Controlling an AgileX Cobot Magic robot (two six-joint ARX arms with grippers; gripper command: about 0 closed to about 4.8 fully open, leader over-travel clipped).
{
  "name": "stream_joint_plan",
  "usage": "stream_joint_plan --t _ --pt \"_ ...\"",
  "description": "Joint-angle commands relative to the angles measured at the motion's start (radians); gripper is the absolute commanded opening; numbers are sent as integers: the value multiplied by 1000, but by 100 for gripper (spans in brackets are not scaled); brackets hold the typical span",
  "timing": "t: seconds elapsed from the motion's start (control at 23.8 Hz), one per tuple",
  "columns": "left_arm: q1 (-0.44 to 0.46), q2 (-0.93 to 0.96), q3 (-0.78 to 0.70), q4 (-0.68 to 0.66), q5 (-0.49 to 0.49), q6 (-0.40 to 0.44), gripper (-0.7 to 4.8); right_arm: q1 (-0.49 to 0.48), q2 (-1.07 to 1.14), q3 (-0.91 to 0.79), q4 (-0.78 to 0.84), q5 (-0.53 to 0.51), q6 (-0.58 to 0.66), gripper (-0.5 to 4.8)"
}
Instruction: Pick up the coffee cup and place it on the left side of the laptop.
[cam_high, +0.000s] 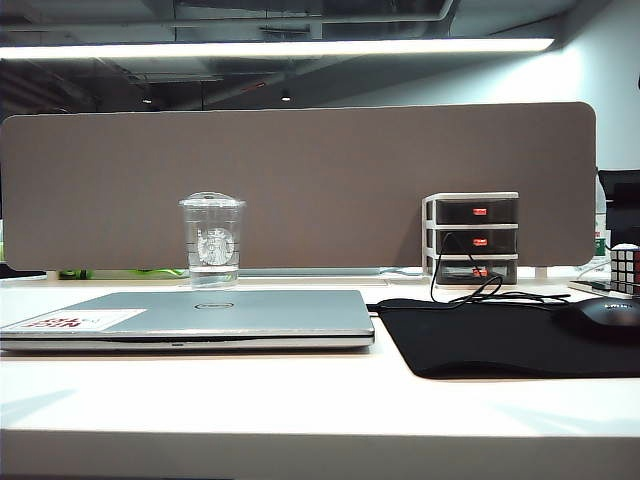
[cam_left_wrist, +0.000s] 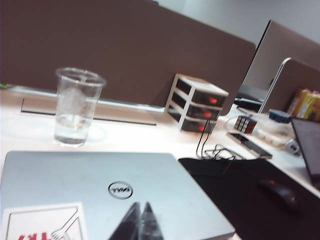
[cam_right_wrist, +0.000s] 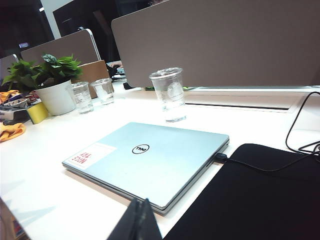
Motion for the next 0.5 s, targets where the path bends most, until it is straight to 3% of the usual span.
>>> stream_joint_plan --t 0.04,0.17,0.21,0.25,0.29,0.5 --pt "1 0 5 45 8 -77 58 2 -2 -6 14 -19 4 -5" --pt "1 0 14 49 17 -71 95 2 -2 -6 13 -17 4 -5" --pt "1 0 30 50 16 -52 208 2 -2 -6 11 -17 4 -5" --pt "2 0 42 49 13 -29 257 2 -2 -6 10 -17 4 -5" --pt "2 0 72 48 13 50 339 2 -2 -6 9 -17 4 -5" --pt "2 54 166 -26 -17 140 355 2 -2 -6 -21 -17 3 -5"
